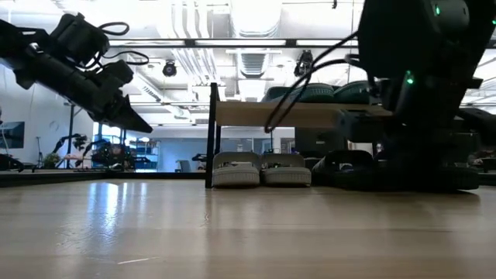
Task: Pick and place slides into the shelf
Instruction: Adjust the slides under the shelf
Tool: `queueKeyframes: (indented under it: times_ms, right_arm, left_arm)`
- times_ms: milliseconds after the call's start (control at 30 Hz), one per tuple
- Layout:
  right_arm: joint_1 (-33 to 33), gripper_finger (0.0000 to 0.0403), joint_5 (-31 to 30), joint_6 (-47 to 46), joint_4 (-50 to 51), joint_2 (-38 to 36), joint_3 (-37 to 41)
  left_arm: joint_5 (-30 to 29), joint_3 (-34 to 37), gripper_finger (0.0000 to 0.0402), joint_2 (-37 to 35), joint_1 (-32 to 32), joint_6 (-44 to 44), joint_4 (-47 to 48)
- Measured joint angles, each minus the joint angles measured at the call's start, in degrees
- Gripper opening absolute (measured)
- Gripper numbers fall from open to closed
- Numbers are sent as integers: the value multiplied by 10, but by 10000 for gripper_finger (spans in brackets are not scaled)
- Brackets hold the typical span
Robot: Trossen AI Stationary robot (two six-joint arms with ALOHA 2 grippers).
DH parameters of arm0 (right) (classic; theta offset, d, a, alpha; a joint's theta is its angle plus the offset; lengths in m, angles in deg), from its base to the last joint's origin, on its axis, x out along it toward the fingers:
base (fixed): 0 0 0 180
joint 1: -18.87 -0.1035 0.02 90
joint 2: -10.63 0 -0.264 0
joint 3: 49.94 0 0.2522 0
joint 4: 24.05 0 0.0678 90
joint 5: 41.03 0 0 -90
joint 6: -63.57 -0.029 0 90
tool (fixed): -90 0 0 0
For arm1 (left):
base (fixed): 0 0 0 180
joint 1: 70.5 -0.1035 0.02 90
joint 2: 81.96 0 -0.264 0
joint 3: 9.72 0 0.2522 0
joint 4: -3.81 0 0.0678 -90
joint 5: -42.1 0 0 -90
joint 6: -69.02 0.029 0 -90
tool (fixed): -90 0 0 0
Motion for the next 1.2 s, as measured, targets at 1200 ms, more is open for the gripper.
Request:
queueKeyframes:
  times_ms: [1200]
  right_arm:
    - [105, 38, -13, 229, -143, -70, 59]
  left_arm:
    - [0, -3, 0, 37, 0, 0, -34]
